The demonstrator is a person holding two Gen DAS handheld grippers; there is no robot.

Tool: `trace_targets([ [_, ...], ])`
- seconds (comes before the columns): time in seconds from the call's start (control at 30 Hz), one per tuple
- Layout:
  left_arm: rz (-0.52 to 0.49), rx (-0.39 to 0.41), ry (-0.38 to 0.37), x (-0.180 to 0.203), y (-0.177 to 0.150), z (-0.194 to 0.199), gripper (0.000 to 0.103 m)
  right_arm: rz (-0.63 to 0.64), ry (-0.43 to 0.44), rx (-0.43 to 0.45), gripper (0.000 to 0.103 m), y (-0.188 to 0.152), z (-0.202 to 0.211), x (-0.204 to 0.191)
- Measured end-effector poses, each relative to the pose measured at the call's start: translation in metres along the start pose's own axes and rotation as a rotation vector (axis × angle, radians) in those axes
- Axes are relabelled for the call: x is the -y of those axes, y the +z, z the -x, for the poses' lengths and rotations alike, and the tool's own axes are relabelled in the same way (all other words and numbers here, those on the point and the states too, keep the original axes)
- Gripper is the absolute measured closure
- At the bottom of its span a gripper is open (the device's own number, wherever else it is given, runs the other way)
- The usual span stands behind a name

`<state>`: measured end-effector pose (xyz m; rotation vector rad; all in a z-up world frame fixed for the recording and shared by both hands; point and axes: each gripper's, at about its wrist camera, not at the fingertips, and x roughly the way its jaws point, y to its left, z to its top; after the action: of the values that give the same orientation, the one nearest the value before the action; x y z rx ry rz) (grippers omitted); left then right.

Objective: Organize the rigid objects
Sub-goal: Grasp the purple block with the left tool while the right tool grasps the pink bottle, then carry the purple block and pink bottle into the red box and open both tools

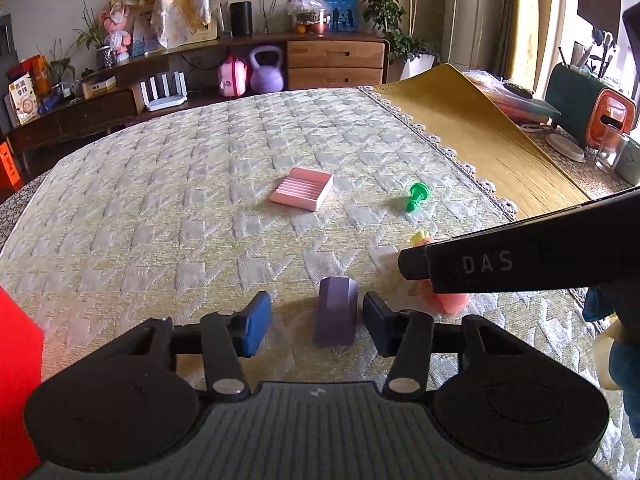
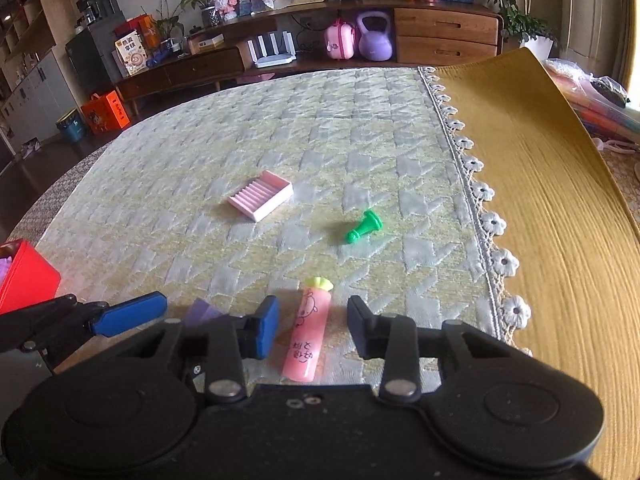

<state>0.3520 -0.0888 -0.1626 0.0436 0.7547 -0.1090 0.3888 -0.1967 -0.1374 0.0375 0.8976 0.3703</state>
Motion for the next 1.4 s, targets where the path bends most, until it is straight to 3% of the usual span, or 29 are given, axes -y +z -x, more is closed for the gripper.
trace_targets([
  [0.2, -0.05, 0.008, -0.006, 0.007, 0.001, -0.001, 0.074, -0.004, 0.008, -0.002, 0.088, 0.001, 0.0, 0.0],
  [0.4, -0.054, -0.006, -0.006, 0.009, 0.003, -0.002, 0.076, -0.01, 0.023, 0.001, 0.088, -0.002, 0.003, -0.003],
  [0.47, -0.04, -0.016, -0.021, 0.006, 0.005, -0.002, 0.083, -0.013, 0.022, 0.003, 0.088, -0.003, 0.005, -0.003],
  [0.9, 0.04, -0.051, -0.054, -0.014, 0.006, 0.015, 0.083, -0.046, 0.051, 0.017, 0.088, -0.016, 0.031, -0.007],
  [1.4, 0.105, -0.033, -0.013, -0.057, 0.0, 0.091, 0.083, -0.011, 0.131, 0.063, 0.088, -0.022, 0.095, -0.054],
])
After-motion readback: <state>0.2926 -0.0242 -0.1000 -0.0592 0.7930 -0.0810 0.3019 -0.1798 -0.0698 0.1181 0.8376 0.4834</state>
